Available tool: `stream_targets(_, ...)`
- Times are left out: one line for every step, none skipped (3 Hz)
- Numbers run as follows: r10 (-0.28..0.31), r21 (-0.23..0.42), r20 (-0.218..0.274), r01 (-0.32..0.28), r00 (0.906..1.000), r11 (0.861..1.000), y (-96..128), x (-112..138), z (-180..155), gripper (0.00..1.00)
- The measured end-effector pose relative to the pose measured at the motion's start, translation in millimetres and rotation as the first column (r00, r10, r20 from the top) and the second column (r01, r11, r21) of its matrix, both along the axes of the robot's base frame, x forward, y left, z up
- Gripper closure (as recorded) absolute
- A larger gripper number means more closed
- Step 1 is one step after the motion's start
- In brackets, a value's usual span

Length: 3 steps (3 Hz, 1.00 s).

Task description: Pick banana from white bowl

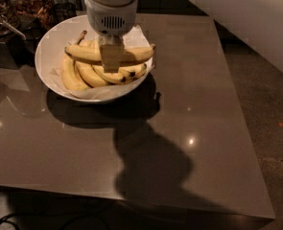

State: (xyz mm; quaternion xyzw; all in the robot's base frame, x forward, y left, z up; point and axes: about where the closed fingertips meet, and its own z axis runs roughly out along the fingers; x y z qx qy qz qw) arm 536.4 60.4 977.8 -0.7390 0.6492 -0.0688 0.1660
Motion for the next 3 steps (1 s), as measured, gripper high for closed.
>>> stream_targets(-0.047, 0.024, -0.013, 0.047, 0.9988, 0.999, -16, -27, 8, 1.0)
stream_targets(-0.112, 0.041, -0.028, 0.114, 0.9933, 0.993, -35, -49, 14, 1.0)
stream_targets(-0.149, 0.054, -0.042, 0.151, 0.9879, 0.987, -44, -65, 17, 1.0)
